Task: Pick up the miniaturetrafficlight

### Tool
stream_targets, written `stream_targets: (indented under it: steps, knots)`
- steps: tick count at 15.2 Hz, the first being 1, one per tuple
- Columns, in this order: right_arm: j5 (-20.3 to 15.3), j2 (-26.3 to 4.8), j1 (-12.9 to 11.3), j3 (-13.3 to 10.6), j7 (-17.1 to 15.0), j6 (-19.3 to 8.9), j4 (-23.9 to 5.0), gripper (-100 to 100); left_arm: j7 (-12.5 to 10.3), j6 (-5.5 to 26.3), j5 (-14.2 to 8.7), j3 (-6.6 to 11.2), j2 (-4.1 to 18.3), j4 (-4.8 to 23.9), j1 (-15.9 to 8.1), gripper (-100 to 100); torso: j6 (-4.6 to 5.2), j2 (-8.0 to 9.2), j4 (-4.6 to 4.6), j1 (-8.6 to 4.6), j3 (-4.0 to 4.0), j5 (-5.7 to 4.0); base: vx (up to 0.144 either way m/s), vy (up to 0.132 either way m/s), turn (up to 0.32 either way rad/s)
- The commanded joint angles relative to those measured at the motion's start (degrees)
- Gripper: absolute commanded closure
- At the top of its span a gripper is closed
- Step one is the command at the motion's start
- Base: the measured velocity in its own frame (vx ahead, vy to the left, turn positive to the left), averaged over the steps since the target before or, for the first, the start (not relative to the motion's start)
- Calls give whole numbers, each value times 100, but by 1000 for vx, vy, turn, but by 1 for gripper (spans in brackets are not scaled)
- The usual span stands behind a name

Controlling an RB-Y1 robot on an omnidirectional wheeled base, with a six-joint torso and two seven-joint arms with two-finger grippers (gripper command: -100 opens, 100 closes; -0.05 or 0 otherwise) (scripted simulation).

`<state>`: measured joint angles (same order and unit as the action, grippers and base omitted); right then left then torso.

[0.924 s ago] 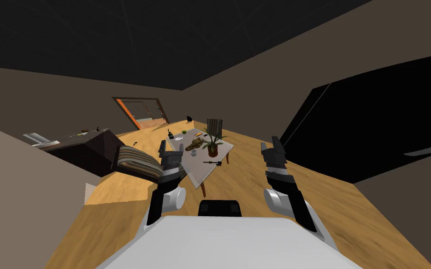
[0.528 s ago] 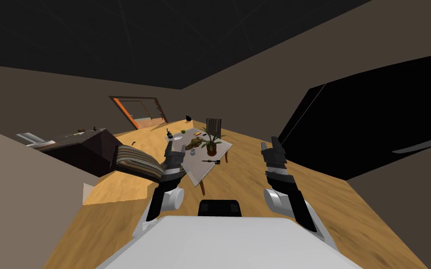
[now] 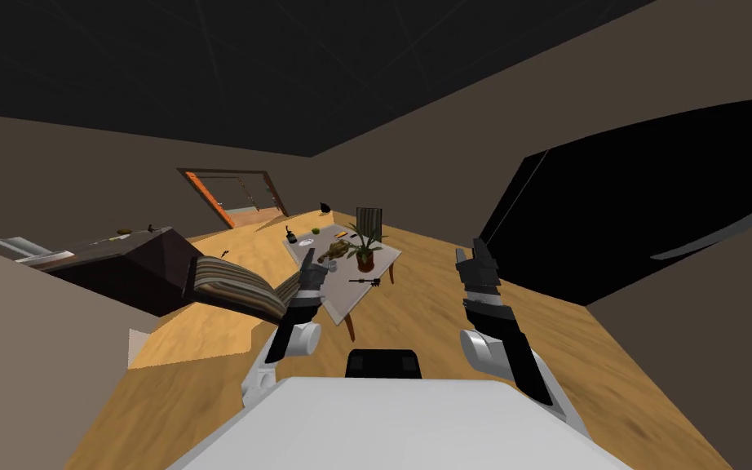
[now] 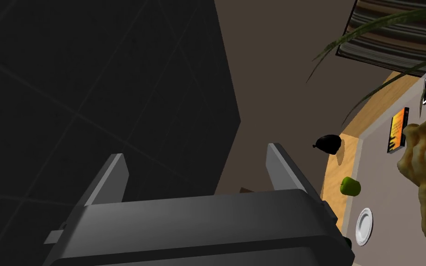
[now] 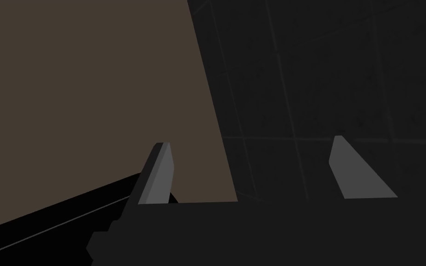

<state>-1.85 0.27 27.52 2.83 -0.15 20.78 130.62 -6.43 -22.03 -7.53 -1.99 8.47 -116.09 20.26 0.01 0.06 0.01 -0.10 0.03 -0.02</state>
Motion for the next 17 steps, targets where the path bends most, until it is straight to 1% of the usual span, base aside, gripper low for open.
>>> stream_targets:
  steps: [1, 2, 3, 4, 5, 6, 7, 8, 9, 10, 11, 12, 13, 14, 15, 16, 17]
  knots:
    - [0, 0, 0, 0, 0, 0, 0, 0, 48, 193, -35, 50, 133, 286, -190, -100, 0, 0, 0, 0, 0, 0, -16, -30, -80]
    - [0, 0, 0, 0, 0, 0, 0, 0, 48, 193, -35, 50, 133, 351, -190, -100, 1, 0, 0, 0, 0, 0, -16, -29, -75]
    - [0, 0, 0, 0, 0, 0, 0, 0, 89, 324, -59, 85, 199, 496, -361, -100, 0, -1, 0, 0, -1, 0, -13, -30, -94]
    - [0, 0, 0, 0, 0, 0, 0, 0, 89, 324, -59, 85, 199, 634, -361, -100, 1, -2, 0, 0, -1, 0, -10, -26, -73]
    - [0, 0, 0, 0, 0, 0, 0, 0, 132, 463, -84, 121, 249, 789, -541, -100, 1, -3, -1, 0, -2, 0, -11, -28, -113]
    - [0, 0, 0, 0, 0, 0, 0, 0, 132, 463, -84, 121, 249, 919, -541, -100, 2, -4, -1, 0, -2, 0, -9, -24, -80]
    - [0, 0, 0, 0, 0, 0, 0, 0, 132, 463, -84, 121, 249, 957, -541, -100, 1, -4, -1, 1, -3, 0, -4, -16, -11]
    - [0, 0, 0, 0, 0, 0, 0, 0, 176, 607, -112, 158, 283, 1190, -728, -100, -1, -5, -1, 3, -3, 1, -2, -20, -56]
    - [0, 0, 0, 0, 0, 0, 0, 0, 176, 607, -112, 158, 283, 1284, -728, -100, 1, -7, -1, 3, -4, 1, 0, -23, -81]
    - [0, 0, 0, 0, 0, 0, 0, 0, 220, 756, -141, 196, 303, 1453, -922, -100, 0, -7, -2, 3, -4, 1, 4, -26, -120]
    - [0, 0, 0, 0, 0, 0, 0, 0, 220, 756, -141, 196, 303, 1594, -922, -100, 2, -9, -2, 1, -5, 1, 5, -24, -98]
    - [0, 0, 0, 0, 0, 0, 0, 0, 265, 909, -172, 235, 311, 1760, -1121, -100, 1, -10, -2, 2, -6, 1, 4, -27, -107]
    - [0, 0, 0, 0, 0, 0, 0, 0, 265, 909, -172, 235, 311, 1912, -1121, -100, 2, -11, -2, 1, -6, 0, 5, -24, -84]
    - [0, 0, 0, 0, 0, 0, 0, 0, 265, 909, -172, 235, 311, 1974, -1121, -100, 0, -10, -2, 1, -6, 0, 4, -15, -16]
    - [0, 0, 1, 0, 0, 0, 0, 0, 310, 1063, -204, 274, 309, 2117, -1324, -100, -1, -9, -2, 3, -6, 1, 6, -17, -62]
    - [0, 0, 0, 0, 0, 0, 0, 0, 310, 1063, -204, 274, 309, 2275, -1324, -100, 1, -11, -2, 3, -6, 1, 8, -16, -84]
    - [0, 0, 0, 0, 0, 0, 0, 0, 310, 1063, -204, 274, 309, 2332, -1324, -100, 0, -11, -2, 3, -6, 1, 7, -11, -39]
